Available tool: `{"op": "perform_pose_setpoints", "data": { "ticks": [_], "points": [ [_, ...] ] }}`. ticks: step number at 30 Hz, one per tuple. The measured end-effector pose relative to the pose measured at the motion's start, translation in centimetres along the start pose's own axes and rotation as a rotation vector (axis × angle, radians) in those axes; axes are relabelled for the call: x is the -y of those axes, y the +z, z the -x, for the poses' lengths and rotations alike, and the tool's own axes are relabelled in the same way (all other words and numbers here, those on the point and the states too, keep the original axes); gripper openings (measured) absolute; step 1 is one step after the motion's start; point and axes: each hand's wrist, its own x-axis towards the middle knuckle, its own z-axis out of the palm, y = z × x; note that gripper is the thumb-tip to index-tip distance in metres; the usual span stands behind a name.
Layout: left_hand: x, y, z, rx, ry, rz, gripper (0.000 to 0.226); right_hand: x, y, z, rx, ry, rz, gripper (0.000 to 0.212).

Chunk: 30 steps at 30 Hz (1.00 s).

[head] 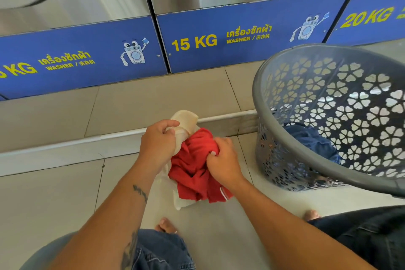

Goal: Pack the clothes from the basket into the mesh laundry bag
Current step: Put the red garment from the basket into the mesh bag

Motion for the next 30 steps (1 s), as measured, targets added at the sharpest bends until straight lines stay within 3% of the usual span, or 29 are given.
{"op": "perform_pose_setpoints", "data": {
  "ticks": [3, 7, 11, 15, 19, 22, 30],
  "points": [
    [-0.3, -0.4, 0.8, 0.033, 0.026, 0.049, 0.034, 3.3, 0.0, 0.6, 0.056, -0.107, -0.046, 0.036],
    [-0.6, -1.5, 1.7, -0.002, 0.037, 0.146, 0.036, 3.8, 1.5, 1.6, 0.322, -0.282, 0.012, 0.042],
    [-0.3, -1.8, 1.9, 0.022, 0.019, 0.196, 0.035, 2.1, 4.0, 1.6, 0.476, -0.404, 0.346, 0.054],
    [0.0, -1.7, 1.3, 0.064, -0.023, 0.226, 0.036, 1.9, 7.1, 0.4, 0.627, -0.523, 0.811, 0.049],
    [0.3, -1.9, 0.3, 0.066, -0.083, 0.295, 0.040, 3.3, 7.9, -1.4, 0.713, -0.345, 1.113, 0.053],
    [0.5, -2.0, -0.6, 0.033, -0.120, 0.337, 0.038, 4.0, 6.3, -2.8, 0.742, -0.330, 1.260, 0.047],
    [-0.2, 0.4, 0.6, 0.142, -0.196, 0.322, 0.033, 1.5, -2.1, -2.7, 0.782, -0.132, 1.274, 0.041]
  ]
}}
